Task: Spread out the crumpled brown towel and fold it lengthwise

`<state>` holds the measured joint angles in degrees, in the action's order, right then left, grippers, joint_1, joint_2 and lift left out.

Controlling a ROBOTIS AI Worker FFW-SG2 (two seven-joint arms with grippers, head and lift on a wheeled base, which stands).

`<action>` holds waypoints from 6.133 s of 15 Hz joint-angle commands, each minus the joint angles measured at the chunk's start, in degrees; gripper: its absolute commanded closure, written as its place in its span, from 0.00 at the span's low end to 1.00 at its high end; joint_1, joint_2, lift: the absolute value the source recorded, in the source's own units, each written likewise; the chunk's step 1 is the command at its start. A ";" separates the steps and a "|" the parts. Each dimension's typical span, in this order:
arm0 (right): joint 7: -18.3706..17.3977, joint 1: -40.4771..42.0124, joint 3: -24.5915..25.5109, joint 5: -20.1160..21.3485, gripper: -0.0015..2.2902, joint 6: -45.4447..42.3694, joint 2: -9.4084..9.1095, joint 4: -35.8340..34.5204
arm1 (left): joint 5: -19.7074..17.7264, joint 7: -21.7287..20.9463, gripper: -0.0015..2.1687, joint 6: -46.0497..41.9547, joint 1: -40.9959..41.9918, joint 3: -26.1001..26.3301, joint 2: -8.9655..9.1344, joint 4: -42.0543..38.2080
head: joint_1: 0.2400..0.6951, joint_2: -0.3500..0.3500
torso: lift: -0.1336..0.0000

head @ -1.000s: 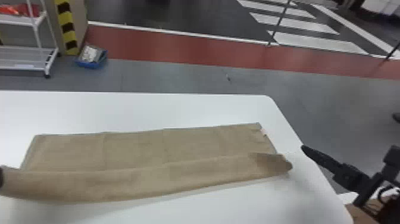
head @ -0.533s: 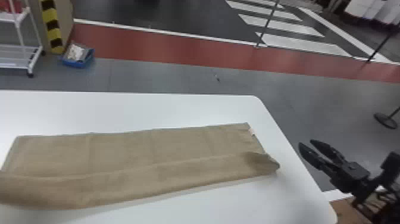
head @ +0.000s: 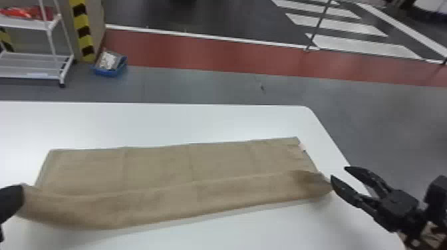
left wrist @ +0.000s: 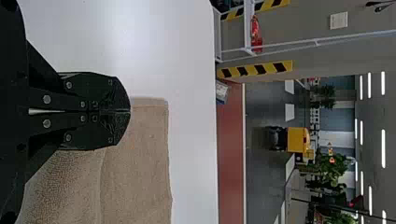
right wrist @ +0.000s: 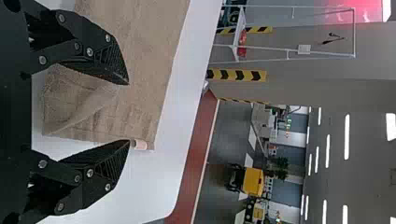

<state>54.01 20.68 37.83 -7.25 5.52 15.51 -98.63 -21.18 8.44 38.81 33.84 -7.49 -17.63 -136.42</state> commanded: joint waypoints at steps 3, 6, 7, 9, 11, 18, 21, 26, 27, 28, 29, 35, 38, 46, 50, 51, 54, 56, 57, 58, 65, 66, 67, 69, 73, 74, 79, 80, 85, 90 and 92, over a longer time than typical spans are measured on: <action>-0.57 1.03 -0.66 0.84 0.23 -5.56 0.13 3.88 | 0.00 -0.18 0.63 0.00 -0.35 0.37 -0.30 0.36 | 1.00 0.14 | 0.07; -2.41 0.51 -1.97 1.81 0.23 -6.26 0.39 4.76 | 0.17 -0.18 0.63 0.00 -0.61 1.08 -0.38 0.62 | 1.00 0.13 | 0.07; -2.85 -0.02 -2.59 2.33 0.23 -6.26 0.39 5.02 | 0.17 -0.18 0.63 0.00 -0.70 1.08 -0.38 0.71 | 1.00 0.13 | 0.07; -3.03 -1.52 -4.00 3.74 0.23 -5.91 0.39 5.90 | 0.26 -0.18 0.63 0.00 -0.70 1.08 -0.38 0.89 | 1.00 0.13 | 0.07; -3.03 -2.22 -5.49 4.00 0.23 -5.91 0.39 6.17 | 0.26 -0.18 0.63 0.00 -0.61 1.08 -0.38 0.80 | 1.00 0.15 | 0.07; -2.68 -2.48 -3.82 3.65 0.66 -2.75 0.39 5.90 | 0.26 -0.18 0.63 0.00 -0.61 1.08 -0.38 0.45 | 1.00 0.18 | 0.07; -1.97 -1.95 -1.80 1.89 0.66 -1.87 0.39 4.67 | 0.26 0.08 0.63 0.00 -0.44 1.08 -0.38 -0.17 | 1.00 0.15 | 0.07; 1.98 -1.08 4.53 -4.79 0.66 2.00 0.31 1.42 | 0.35 0.70 0.63 -0.17 1.85 -0.07 -0.30 -3.51 | 1.00 0.11 | 0.07; 2.95 -0.99 6.38 -6.28 0.66 3.23 0.31 1.16 | 0.35 0.70 0.63 -0.17 2.37 -0.33 -0.30 -4.21 | 1.00 0.10 | 0.07; 3.39 -0.99 7.61 -7.16 0.66 3.93 0.48 1.16 | 0.35 0.87 0.63 -0.17 2.64 -0.68 -0.12 -4.74 | 1.00 0.09 | 0.07; 3.56 -1.08 8.84 -7.77 0.66 4.29 0.57 1.16 | 0.35 0.87 0.63 0.00 2.81 -0.94 -0.12 -5.09 | 1.00 0.07 | 0.07; 3.74 -4.06 8.84 -7.77 0.66 12.20 1.45 1.16 | 0.35 0.61 0.63 -3.16 -0.44 0.64 -0.12 -1.22 | 1.00 0.00 | 0.07; 3.39 -8.28 7.61 -4.96 0.66 15.18 0.83 1.51 | 0.61 0.43 0.63 -4.04 -4.04 1.78 -0.30 2.47 | 1.00 0.03 | 0.07; 1.72 -24.37 1.54 3.04 0.66 17.29 3.03 18.30 | 0.44 0.43 0.63 -11.95 -16.79 7.49 -0.47 18.55 | 1.00 0.10 | 0.07; 0.31 -28.06 -0.30 4.88 0.66 15.89 3.29 22.87 | 0.79 0.70 0.63 -12.13 -20.39 9.16 -0.56 22.60 | 1.00 0.12 | 0.07; 0.22 -28.59 -0.48 4.88 0.66 15.54 3.47 23.74 | 0.96 0.78 0.63 -12.13 -20.83 9.16 -0.56 23.21 | 1.00 0.13 | 0.07; -1.36 -29.11 -2.41 5.67 0.66 13.60 4.09 25.94 | 2.19 1.31 0.63 -11.95 -21.62 9.60 -0.65 24.18 | 1.00 0.14 | 0.07; -2.59 -29.20 -3.64 5.67 0.65 12.37 4.09 26.65 | 3.60 1.66 0.63 -11.95 -21.80 10.04 -0.74 24.62 | 1.00 0.15 | 0.07; -2.85 -29.29 -4.17 5.76 0.65 12.20 4.09 26.91 | 4.22 2.02 0.63 -11.95 -21.80 10.31 -0.74 24.79 | 1.00 0.15 | 0.07; -3.29 -29.46 -4.70 6.02 0.65 12.02 4.09 27.17 | 4.30 2.02 0.63 -11.95 -21.80 10.39 -0.74 24.88 | 1.00 0.15 | 0.07; -8.65 -28.23 -6.28 5.67 0.01 5.87 3.47 28.14 | 5.62 2.37 0.02 -23.20 -22.76 11.18 -0.38 28.49 | 1.00 0.17 | 0.07; -9.09 -27.62 -5.84 5.41 0.01 4.99 3.47 27.52 | 5.89 2.45 0.02 -24.61 -22.85 11.18 -0.38 28.49 | 1.00 0.17 | 0.07; -9.09 -26.65 -5.14 4.44 0.01 5.16 3.38 26.56 | 5.89 2.63 0.02 -25.31 -22.85 10.83 -0.38 27.87 | 1.00 0.17 | 0.07; -8.65 -22.78 -3.38 1.45 0.02 6.04 3.38 21.99 | 5.89 3.16 0.02 -25.66 -21.09 9.95 -0.56 25.32 | 1.00 0.17 | 0.07; -1.36 -15.84 3.30 -5.49 0.02 10.44 3.73 13.73 | 6.24 2.28 0.02 -29.00 -16.43 8.90 -1.26 20.22 | 1.00 0.14 | 0.07; 0.05 -14.61 4.88 -5.84 0.02 11.14 3.73 12.67 | 6.59 2.02 0.02 -28.65 -15.20 8.37 -1.61 18.91 | 1.00 0.12 | 0.07; 5.94 -4.33 11.56 -11.91 0.03 10.44 1.98 3.97 | 6.76 -2.64 0.02 -24.26 -11.86 5.03 -2.05 16.18 | 1.00 0.06 | 0.07; 6.90 -3.98 11.74 -11.73 0.03 10.61 2.15 3.97 | 6.68 -5.72 0.02 -21.44 -12.04 4.50 -2.05 16.62 | 1.00 0.06 | 0.07; 6.81 -7.58 10.95 -5.31 0.10 19.40 3.73 3.35 | 1.14 -13.81 0.02 -0.88 -16.52 0.11 -2.14 19.43 | 1.00 0.05 | 0.07; 6.99 -16.72 2.77 3.48 0.09 24.68 9.45 10.65 | 0.96 -13.10 0.03 7.56 -17.66 -1.21 -2.14 18.64 | 1.00 0.09 | 0.07; 8.75 -21.12 -0.92 7.96 0.09 24.68 11.12 16.27 | 0.96 -12.31 0.03 8.26 -17.93 -1.21 -2.14 18.64 | 1.00 0.11 | 0.07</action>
<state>62.30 2.37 39.35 -2.18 30.26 25.57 -85.89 -20.21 -3.97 46.50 16.07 -8.68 -19.77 -117.74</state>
